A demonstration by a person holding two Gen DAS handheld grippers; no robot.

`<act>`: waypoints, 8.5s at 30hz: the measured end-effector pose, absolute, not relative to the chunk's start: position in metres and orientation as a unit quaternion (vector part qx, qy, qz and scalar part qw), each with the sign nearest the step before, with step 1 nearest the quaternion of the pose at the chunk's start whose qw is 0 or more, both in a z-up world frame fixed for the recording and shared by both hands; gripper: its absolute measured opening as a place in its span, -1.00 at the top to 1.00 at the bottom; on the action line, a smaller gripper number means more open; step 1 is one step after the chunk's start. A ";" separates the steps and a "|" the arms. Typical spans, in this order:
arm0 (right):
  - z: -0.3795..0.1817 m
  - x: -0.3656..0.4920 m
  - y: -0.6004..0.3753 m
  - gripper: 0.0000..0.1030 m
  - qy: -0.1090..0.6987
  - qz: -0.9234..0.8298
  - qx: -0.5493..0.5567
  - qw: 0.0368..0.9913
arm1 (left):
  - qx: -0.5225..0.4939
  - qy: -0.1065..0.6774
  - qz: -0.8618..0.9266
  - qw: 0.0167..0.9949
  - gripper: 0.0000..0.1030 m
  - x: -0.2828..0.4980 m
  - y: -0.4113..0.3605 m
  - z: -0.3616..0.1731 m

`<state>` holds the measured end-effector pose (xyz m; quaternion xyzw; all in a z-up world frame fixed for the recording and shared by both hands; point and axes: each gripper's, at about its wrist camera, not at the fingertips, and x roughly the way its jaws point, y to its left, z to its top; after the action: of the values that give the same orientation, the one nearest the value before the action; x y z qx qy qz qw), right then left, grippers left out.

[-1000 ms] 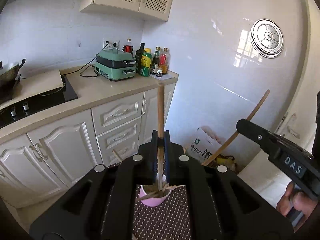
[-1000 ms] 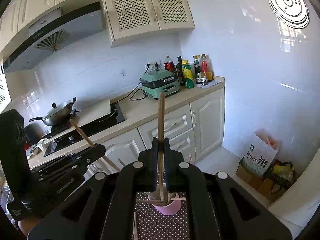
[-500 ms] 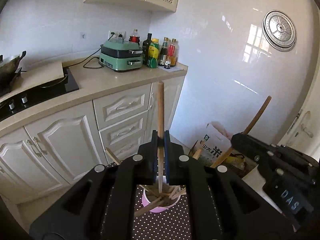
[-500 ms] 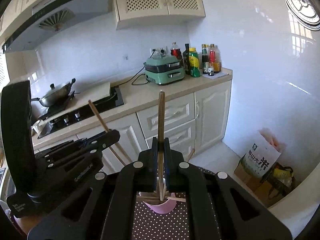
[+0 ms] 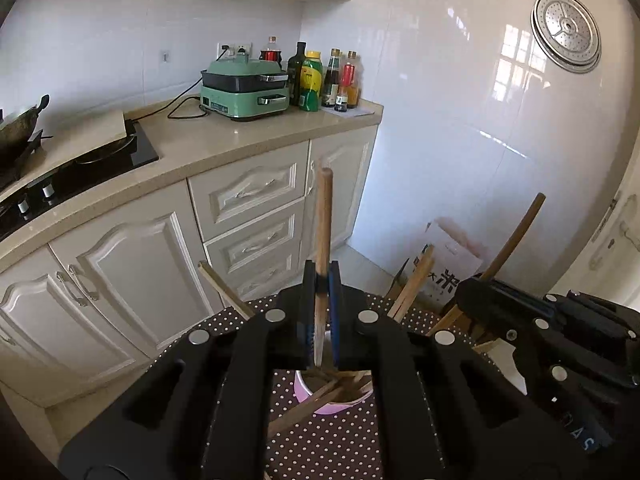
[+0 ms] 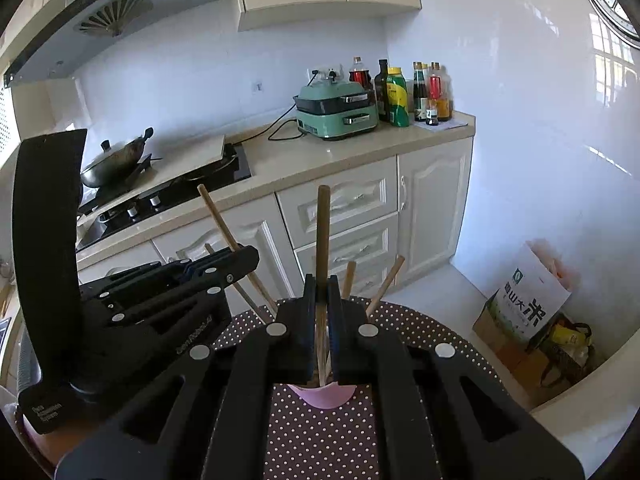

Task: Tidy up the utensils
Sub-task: 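Open both grippers to release the chopsticks into the pink cup, then withdraw both open grippers away from the pink cup, then lower both open grippers onto the last two loose chopsticks, then close the left gripper on one chopstick while the right gripper grasps the other, then lift both held chopsticks upright and carry them above the pink cup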

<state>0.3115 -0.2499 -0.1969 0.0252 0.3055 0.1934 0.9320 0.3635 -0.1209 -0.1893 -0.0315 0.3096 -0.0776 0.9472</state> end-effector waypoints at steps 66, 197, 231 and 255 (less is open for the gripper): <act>-0.237 0.180 -0.211 0.60 0.369 0.187 0.061 0.908 | -0.075 0.413 -0.044 0.906 -0.32 0.195 -0.033 -0.230; -0.204 0.211 -0.223 0.91 0.382 0.244 0.072 0.888 | -0.095 0.393 -0.073 0.912 0.90 0.215 -0.056 -0.203; -0.135 0.225 -0.257 0.92 0.286 0.202 0.067 0.934 | -0.091 0.290 -0.105 0.947 0.90 0.239 -0.066 -0.109; -0.168 0.327 -0.266 0.91 0.309 0.201 0.054 0.928 | -0.093 0.301 -0.050 0.948 0.89 0.371 -0.089 -0.139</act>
<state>0.3270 -0.2660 -0.1680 0.0537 0.3086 0.2006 0.9282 0.3713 -0.0892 -0.1390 -0.0926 0.3011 -0.0503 0.9477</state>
